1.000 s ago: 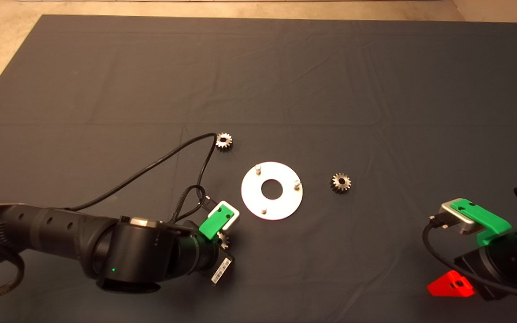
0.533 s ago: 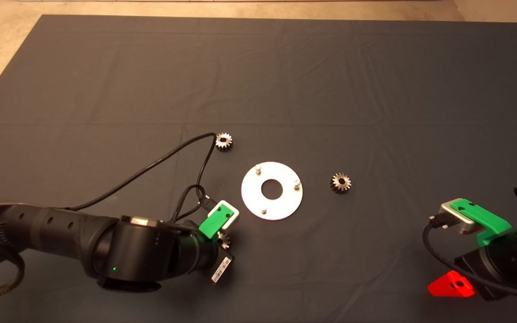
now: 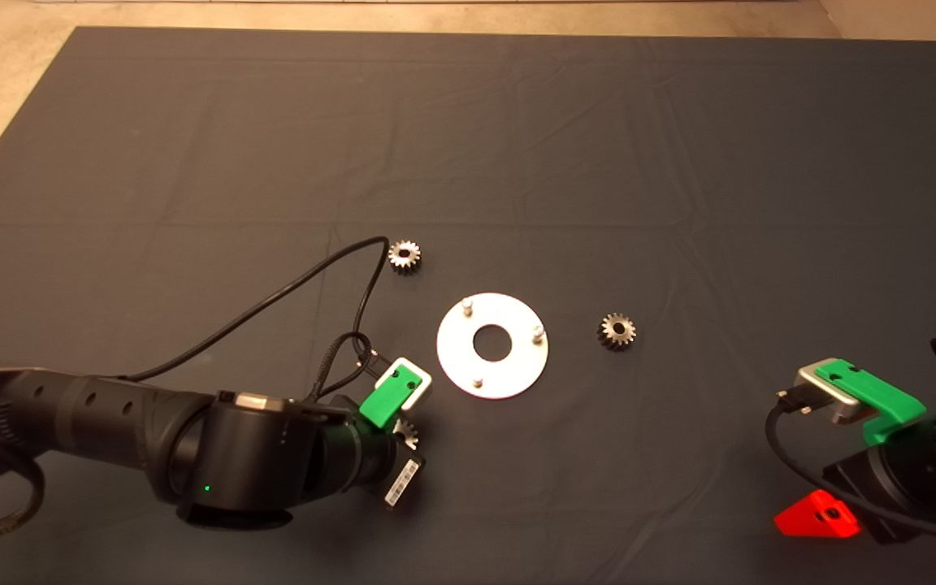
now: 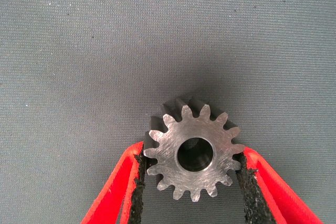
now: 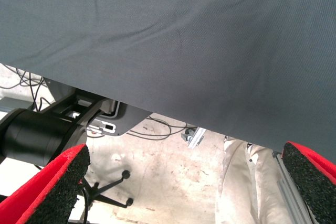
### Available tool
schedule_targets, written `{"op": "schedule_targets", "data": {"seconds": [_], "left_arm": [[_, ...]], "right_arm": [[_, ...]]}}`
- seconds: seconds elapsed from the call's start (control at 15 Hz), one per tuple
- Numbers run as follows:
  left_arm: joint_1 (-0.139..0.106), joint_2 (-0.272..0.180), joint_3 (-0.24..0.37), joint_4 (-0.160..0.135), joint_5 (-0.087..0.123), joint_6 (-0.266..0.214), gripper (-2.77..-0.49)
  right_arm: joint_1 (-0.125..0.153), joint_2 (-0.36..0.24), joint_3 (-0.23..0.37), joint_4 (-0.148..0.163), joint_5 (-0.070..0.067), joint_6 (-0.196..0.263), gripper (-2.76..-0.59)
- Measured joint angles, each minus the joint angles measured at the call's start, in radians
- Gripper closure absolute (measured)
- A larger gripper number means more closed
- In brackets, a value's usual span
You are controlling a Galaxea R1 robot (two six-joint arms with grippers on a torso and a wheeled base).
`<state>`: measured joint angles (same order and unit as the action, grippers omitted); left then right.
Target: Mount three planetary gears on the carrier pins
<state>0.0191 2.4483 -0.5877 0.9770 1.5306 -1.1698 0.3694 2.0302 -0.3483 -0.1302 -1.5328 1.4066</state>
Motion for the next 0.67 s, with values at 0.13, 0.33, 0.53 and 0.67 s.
{"op": "schedule_targets", "data": {"seconds": [0.13,0.33,0.53,0.67], "left_arm": [[0.000,0.000,0.000,0.000,0.000,0.000,-1.01],[0.000,0.000,0.000,0.000,0.000,-0.010,-0.99],[0.000,0.000,0.000,0.001,0.000,-0.017,-0.98],[0.000,0.000,0.000,0.001,0.000,-0.019,-0.91]], "right_arm": [[0.000,0.000,0.000,0.000,0.000,0.000,-2.73],[0.000,0.000,0.000,0.000,0.000,-0.001,-2.73],[0.000,0.000,0.000,0.000,0.000,-0.004,-2.73],[0.000,0.000,0.000,0.000,0.000,-0.005,-2.73]]}}
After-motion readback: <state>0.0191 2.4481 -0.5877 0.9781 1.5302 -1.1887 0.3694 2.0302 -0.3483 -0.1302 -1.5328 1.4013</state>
